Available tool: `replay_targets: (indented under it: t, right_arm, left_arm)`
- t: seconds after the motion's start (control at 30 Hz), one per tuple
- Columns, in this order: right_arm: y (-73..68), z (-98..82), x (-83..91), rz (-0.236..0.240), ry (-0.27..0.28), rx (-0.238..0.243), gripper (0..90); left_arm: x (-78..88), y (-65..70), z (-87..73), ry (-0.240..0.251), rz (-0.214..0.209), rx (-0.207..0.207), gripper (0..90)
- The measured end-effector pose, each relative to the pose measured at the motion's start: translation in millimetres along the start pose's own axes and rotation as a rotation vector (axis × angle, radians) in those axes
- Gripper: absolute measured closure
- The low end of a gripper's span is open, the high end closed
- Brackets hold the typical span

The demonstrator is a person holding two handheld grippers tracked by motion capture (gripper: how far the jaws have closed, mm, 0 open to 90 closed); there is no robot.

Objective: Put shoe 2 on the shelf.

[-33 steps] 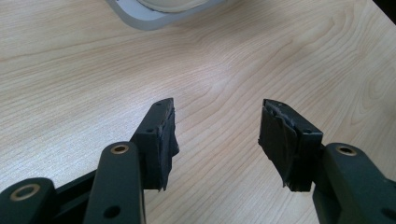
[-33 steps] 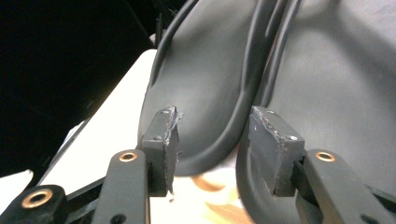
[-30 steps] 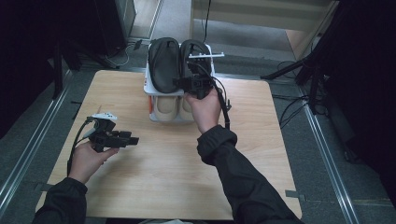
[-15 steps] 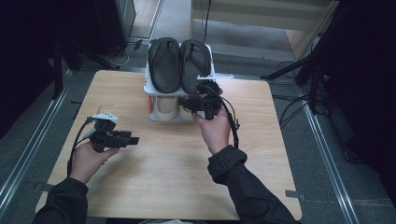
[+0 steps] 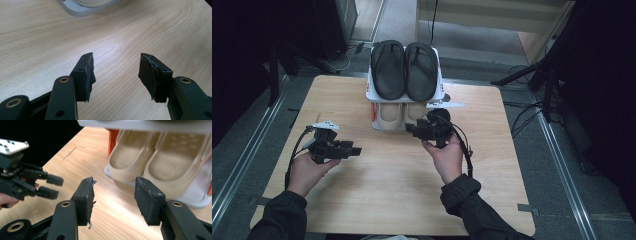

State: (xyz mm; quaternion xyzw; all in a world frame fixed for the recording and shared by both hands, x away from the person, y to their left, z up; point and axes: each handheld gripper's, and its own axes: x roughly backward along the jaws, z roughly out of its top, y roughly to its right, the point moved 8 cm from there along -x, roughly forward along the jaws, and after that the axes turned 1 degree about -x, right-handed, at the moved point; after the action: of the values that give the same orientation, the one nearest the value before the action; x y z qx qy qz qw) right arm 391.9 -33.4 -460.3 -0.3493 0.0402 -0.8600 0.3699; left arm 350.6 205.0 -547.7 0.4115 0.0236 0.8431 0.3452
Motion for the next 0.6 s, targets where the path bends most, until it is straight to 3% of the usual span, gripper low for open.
replay_targets:
  t: [0.33, 0.6]
  right_arm:
    - [8.5, -32.8, -5.2, 0.048, -0.047, -0.004, 49.9]
    - [15.1, -51.6, -2.9, 0.062, -0.051, 0.002, 50.0]
  left_arm:
    - [5.8, -7.8, -1.6, 0.008, 0.015, 0.020, 45.9]
    - [7.2, -8.5, -2.2, 0.007, 0.014, 0.023, 45.9]
